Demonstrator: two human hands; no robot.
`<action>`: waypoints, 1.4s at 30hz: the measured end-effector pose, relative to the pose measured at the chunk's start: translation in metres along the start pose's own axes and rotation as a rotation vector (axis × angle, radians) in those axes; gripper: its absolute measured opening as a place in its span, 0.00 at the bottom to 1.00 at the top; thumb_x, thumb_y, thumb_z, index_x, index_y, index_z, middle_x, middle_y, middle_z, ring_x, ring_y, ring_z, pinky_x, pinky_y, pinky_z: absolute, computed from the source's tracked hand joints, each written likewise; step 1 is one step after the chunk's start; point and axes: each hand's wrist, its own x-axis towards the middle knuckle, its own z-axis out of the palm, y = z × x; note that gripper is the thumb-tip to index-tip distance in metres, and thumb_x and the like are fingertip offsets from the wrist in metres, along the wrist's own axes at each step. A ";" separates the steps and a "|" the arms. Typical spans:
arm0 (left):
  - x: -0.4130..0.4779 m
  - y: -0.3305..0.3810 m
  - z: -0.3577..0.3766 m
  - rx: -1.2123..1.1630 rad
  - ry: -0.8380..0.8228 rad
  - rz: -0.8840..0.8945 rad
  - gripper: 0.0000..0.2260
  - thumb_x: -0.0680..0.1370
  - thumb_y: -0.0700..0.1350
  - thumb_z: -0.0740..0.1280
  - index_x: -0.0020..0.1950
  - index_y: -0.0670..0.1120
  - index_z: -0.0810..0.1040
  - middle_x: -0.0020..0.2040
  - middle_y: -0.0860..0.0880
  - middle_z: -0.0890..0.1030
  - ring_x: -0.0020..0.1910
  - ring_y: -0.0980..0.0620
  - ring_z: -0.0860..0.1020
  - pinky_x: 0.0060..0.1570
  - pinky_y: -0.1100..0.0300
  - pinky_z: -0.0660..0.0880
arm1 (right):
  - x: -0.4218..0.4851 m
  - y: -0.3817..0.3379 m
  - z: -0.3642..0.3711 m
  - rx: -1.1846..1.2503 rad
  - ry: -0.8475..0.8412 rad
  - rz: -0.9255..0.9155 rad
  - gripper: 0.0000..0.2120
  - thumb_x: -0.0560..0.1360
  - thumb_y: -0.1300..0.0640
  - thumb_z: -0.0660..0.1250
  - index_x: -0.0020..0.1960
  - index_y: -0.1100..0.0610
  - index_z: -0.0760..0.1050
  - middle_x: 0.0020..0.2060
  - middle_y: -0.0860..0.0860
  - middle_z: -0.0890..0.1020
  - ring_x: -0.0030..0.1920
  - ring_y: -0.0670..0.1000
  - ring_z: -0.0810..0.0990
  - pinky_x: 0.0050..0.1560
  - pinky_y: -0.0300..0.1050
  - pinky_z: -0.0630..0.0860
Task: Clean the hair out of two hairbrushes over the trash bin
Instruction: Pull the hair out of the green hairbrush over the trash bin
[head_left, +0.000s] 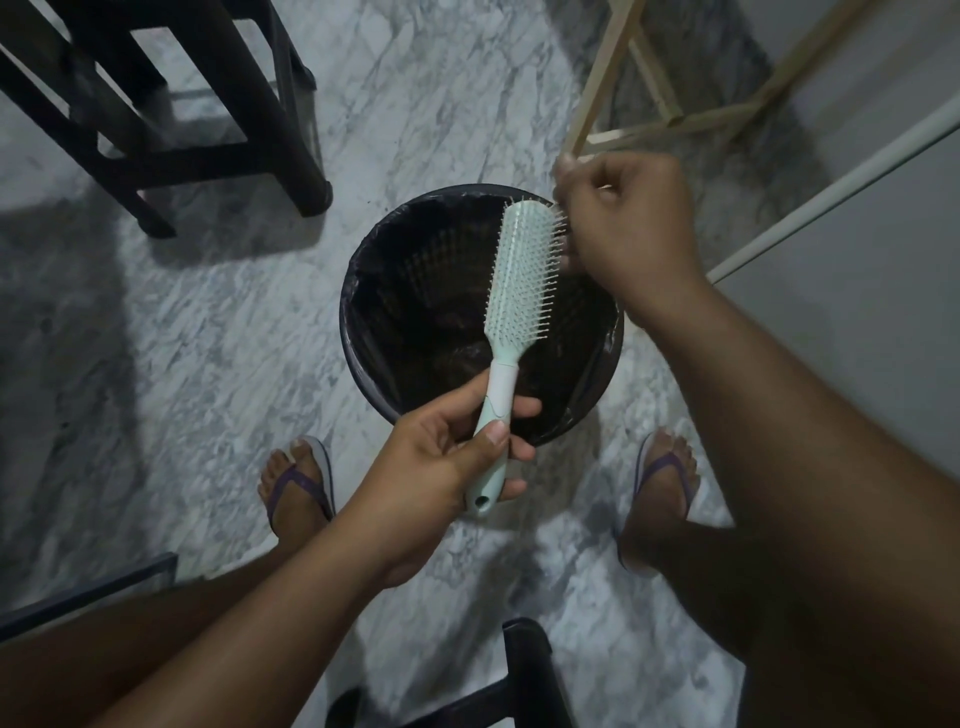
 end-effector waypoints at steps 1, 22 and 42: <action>-0.001 0.001 0.000 -0.018 -0.007 -0.004 0.19 0.80 0.37 0.63 0.70 0.50 0.75 0.60 0.50 0.84 0.46 0.53 0.81 0.47 0.52 0.82 | 0.001 -0.002 -0.002 0.118 -0.034 0.064 0.15 0.81 0.52 0.66 0.40 0.60 0.79 0.30 0.54 0.83 0.27 0.50 0.84 0.32 0.50 0.85; 0.002 0.000 -0.004 -0.182 0.036 -0.058 0.18 0.81 0.38 0.63 0.70 0.46 0.76 0.58 0.47 0.84 0.45 0.54 0.81 0.43 0.54 0.82 | 0.011 -0.004 -0.027 0.213 -0.144 0.042 0.09 0.82 0.61 0.65 0.49 0.66 0.80 0.28 0.49 0.81 0.25 0.44 0.79 0.30 0.37 0.80; 0.007 0.000 0.000 -0.188 -0.007 -0.036 0.17 0.81 0.38 0.62 0.69 0.46 0.76 0.62 0.48 0.83 0.44 0.54 0.81 0.42 0.55 0.81 | 0.009 0.004 -0.027 0.296 -0.018 0.121 0.06 0.82 0.61 0.63 0.51 0.63 0.78 0.43 0.58 0.85 0.32 0.49 0.86 0.36 0.47 0.85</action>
